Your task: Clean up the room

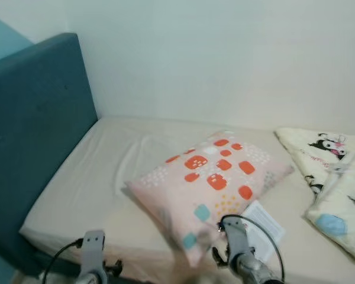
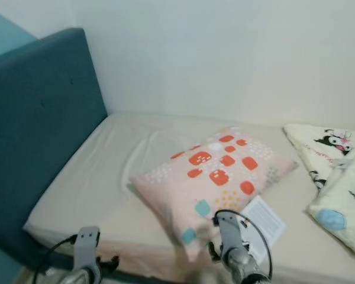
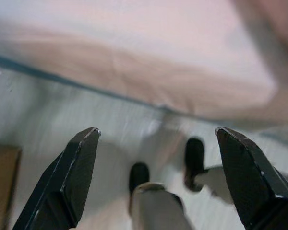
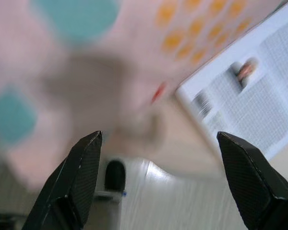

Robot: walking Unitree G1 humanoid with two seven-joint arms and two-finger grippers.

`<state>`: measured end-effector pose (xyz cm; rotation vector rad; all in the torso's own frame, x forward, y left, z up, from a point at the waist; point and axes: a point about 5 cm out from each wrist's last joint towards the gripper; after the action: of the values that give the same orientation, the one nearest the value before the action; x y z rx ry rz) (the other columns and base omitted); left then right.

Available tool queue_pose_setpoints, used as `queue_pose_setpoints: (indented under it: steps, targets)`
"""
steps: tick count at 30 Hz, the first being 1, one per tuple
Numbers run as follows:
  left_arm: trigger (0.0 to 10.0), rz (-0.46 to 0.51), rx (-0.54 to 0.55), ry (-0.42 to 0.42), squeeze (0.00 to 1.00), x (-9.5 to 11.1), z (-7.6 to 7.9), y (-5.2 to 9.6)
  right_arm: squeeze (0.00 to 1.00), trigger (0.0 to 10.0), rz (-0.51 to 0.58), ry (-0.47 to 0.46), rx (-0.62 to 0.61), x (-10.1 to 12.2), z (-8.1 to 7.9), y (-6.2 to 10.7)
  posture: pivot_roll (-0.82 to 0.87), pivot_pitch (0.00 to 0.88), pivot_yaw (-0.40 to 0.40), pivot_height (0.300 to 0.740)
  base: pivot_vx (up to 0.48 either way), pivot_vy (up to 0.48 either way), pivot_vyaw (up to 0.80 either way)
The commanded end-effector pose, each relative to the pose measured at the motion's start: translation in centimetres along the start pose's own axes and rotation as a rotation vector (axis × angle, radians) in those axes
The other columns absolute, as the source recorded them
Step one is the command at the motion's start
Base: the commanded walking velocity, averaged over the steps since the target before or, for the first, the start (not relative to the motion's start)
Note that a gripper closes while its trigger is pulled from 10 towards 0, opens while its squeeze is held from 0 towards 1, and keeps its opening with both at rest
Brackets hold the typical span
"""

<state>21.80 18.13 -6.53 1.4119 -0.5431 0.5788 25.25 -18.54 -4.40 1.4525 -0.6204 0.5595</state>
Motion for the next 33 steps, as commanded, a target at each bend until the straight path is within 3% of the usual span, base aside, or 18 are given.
queue_pose_setpoints:
  steps: [1, 3, 7, 9, 17, 24, 33]
  targets:
    - [10.0, -0.033, 0.003, -0.003, 0.00, -1.1, -0.2, 0.2, 0.00, 10.0, 0.069, -0.056, 0.004, 1.9, -0.3, -0.2, 0.06, 0.000, -0.043, 0.740, 0.247, 0.000, -0.69]
    - [10.0, -0.033, 0.003, -0.003, 0.00, -1.1, -0.2, 0.2, 0.00, 10.0, 0.069, -0.056, 0.004, 1.9, -0.3, -0.2, 0.06, 0.000, -0.043, 0.740, 0.247, 0.000, -0.69]
    - [10.0, -0.033, -0.008, -0.004, 0.00, -1.2, 0.0, 0.2, 0.00, 10.0, 0.142, -0.141, -0.074, 4.2, 1.2, -0.2, 0.06, 0.000, -0.044, 0.740, 0.000, 0.000, -0.70]
    - [10.0, -0.038, -0.013, 0.000, 0.00, -1.3, 0.2, 0.2, 0.00, 10.0, 0.221, -0.228, -0.174, 6.3, 3.4, 0.1, 0.06, 0.000, -0.040, 0.740, 0.000, 0.000, -0.70]
    - [10.0, -0.060, -0.031, 0.013, 0.00, -1.8, 0.3, 0.3, 0.00, 10.0, 0.258, -0.274, -0.246, 7.5, 5.2, 0.5, 0.06, 0.000, -0.045, 0.740, 0.000, 0.000, -0.70]
    - [10.0, -0.074, -0.032, 0.017, 0.00, -2.2, 0.2, 0.4, 0.00, 10.0, 0.273, -0.290, -0.239, 7.8, 5.4, 0.6, 0.06, 0.000, -0.048, 0.740, 0.000, -0.183, -0.29]
    - [10.0, -0.106, -0.012, -0.002, 0.00, -3.1, 0.0, 0.6, 0.00, 10.0, 0.297, -0.322, -0.096, 8.6, 3.6, 0.3, 0.06, 0.000, -0.048, 0.740, 0.000, -0.457, 0.00]
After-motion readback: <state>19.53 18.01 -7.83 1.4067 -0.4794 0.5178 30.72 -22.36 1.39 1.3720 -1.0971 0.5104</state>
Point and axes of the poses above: a point about 5 cm out from each wrist's last joint towards the gripper, its own y axis pointing back from the gripper into the wrist, its own x axis along the axis of the wrist's last joint, z = x × y, and after that the axes turned 5 degrees about -y, right-handed
